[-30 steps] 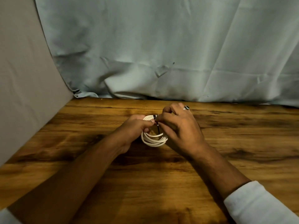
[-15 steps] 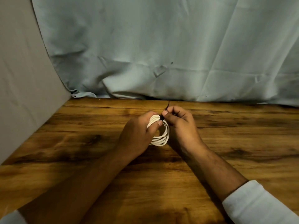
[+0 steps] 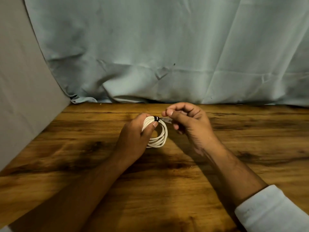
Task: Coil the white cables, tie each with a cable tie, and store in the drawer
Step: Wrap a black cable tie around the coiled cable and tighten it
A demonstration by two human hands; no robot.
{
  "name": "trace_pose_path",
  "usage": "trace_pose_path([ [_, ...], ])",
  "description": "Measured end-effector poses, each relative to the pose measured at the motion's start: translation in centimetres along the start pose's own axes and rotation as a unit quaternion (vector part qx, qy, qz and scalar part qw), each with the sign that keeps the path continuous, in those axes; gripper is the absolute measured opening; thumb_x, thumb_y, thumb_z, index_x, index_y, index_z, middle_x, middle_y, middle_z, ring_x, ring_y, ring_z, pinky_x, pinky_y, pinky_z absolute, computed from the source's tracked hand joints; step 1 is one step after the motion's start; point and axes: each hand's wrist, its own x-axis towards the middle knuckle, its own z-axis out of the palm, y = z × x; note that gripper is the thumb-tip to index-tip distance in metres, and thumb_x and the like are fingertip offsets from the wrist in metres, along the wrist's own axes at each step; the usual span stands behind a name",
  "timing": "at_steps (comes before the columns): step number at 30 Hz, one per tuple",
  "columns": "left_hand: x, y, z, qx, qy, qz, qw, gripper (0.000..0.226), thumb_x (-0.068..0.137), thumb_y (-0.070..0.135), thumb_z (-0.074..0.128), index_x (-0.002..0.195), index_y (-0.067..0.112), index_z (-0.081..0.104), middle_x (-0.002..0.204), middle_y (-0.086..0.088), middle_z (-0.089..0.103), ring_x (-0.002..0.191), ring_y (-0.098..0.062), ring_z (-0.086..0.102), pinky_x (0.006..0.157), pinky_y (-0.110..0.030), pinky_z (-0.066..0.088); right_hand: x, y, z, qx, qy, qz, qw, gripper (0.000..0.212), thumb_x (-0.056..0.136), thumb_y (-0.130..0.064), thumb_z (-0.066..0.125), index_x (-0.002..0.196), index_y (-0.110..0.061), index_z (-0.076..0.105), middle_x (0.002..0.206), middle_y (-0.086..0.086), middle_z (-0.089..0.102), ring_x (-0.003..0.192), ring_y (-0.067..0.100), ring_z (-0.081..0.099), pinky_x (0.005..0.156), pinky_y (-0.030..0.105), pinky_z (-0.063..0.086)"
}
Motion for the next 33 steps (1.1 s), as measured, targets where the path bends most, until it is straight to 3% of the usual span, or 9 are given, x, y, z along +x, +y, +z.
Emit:
trace_pose_path([
  [3, -0.20, 0.01, 0.18, 0.013, 0.010, 0.008, 1.000, 0.012, 0.101, 0.031, 0.058, 0.100, 0.021, 0.063, 0.083, 0.006, 0.069, 0.074, -0.010, 0.066, 0.064, -0.041, 0.053, 0.16, 0.29, -0.28, 0.011, -0.040, 0.038, 0.998, 0.004, 0.095, 0.000, 0.066, 0.095, -0.004, 0.069, 0.097, 0.019, 0.077, 0.060, 0.015, 0.065, 0.046, 0.021, 0.049],
  [5, -0.23, 0.03, 0.29, 0.021, 0.009, 0.010, 1.000, 0.006, 0.102, 0.023, 0.059, 0.101, 0.020, 0.063, 0.083, 0.005, 0.068, 0.073, -0.010, 0.065, 0.062, -0.040, 0.052, 0.05, 0.44, -0.30, 0.019, -0.054, 0.051, 0.997, 0.006, 0.096, 0.001, 0.065, 0.099, -0.001, 0.069, 0.098, 0.021, 0.076, 0.076, 0.023, 0.074, 0.057, 0.027, 0.060],
  [8, -0.18, 0.06, 0.26, 0.021, 0.007, 0.007, 1.000, 0.004, 0.102, 0.021, 0.059, 0.102, 0.020, 0.063, 0.084, 0.005, 0.069, 0.074, -0.010, 0.065, 0.061, -0.037, 0.052, -0.07, 0.33, -0.29, 0.034, -0.054, 0.060, 0.996, 0.017, 0.090, 0.009, 0.065, 0.106, 0.004, 0.070, 0.102, 0.023, 0.077, 0.090, 0.029, 0.078, 0.073, 0.033, 0.064],
  [11, -0.24, 0.24, 0.18, 0.018, 0.000, 0.010, 1.000, 0.007, 0.102, 0.024, 0.059, 0.105, 0.019, 0.064, 0.087, 0.005, 0.070, 0.077, -0.008, 0.065, 0.063, -0.035, 0.052, -0.23, 0.15, 0.02, 0.020, -0.040, 0.045, 0.998, 0.022, 0.080, 0.008, 0.072, 0.103, 0.005, 0.071, 0.097, 0.022, 0.078, 0.086, 0.027, 0.079, 0.074, 0.032, 0.064],
  [15, -0.35, 0.54, 0.35, 0.014, -0.001, 0.015, 1.000, 0.008, 0.102, 0.026, 0.059, 0.106, 0.020, 0.063, 0.089, 0.006, 0.069, 0.078, -0.007, 0.065, 0.064, -0.034, 0.051, -0.10, 0.14, 0.25, 0.034, -0.014, 0.033, 0.999, 0.011, 0.088, 0.005, 0.069, 0.099, 0.004, 0.073, 0.092, 0.021, 0.078, 0.080, 0.026, 0.079, 0.069, 0.029, 0.064],
  [18, -0.43, 0.50, 0.39, 0.021, 0.007, 0.013, 1.000, 0.005, 0.101, 0.024, 0.061, 0.104, 0.021, 0.062, 0.086, 0.007, 0.068, 0.075, -0.005, 0.064, 0.061, -0.027, 0.046, -0.06, 0.15, 0.18, 0.046, -0.024, 0.043, 0.998, 0.014, 0.091, 0.002, 0.067, 0.103, 0.002, 0.074, 0.095, 0.022, 0.077, 0.081, 0.026, 0.078, 0.069, 0.029, 0.065],
  [22, -0.55, 0.72, 0.59, 0.047, 0.010, 0.017, 0.999, 0.006, 0.101, 0.028, 0.060, 0.104, 0.023, 0.060, 0.086, 0.007, 0.068, 0.075, -0.008, 0.064, 0.061, -0.031, 0.047, -0.07, -0.05, 0.16, 0.044, -0.001, 0.056, 0.998, 0.014, 0.088, 0.003, 0.070, 0.101, 0.000, 0.073, 0.087, 0.020, 0.077, 0.070, 0.022, 0.076, 0.065, 0.028, 0.063],
  [28, -0.54, 0.77, 0.60, 0.060, 0.012, 0.010, 0.998, 0.011, 0.103, 0.035, 0.055, 0.101, 0.024, 0.059, 0.080, 0.008, 0.066, 0.069, -0.002, 0.061, 0.055, -0.023, 0.041, 0.02, -0.30, -0.30, -0.086, 0.010, 0.033, 0.996, 0.006, 0.088, 0.002, 0.075, 0.091, -0.002, 0.075, 0.084, 0.023, 0.076, 0.068, 0.024, 0.072, 0.064, 0.030, 0.062],
  [33, -0.40, 0.57, 0.66, 0.063, 0.004, 0.010, 0.998, 0.018, 0.104, 0.037, 0.053, 0.107, 0.022, 0.063, 0.086, 0.008, 0.068, 0.075, -0.007, 0.063, 0.061, -0.033, 0.050, 0.43, -0.44, -0.59, -0.138, -0.018, 0.034, 0.990, 0.005, 0.091, -0.001, 0.074, 0.095, 0.000, 0.076, 0.082, 0.021, 0.076, 0.070, 0.024, 0.072, 0.066, 0.032, 0.063],
])
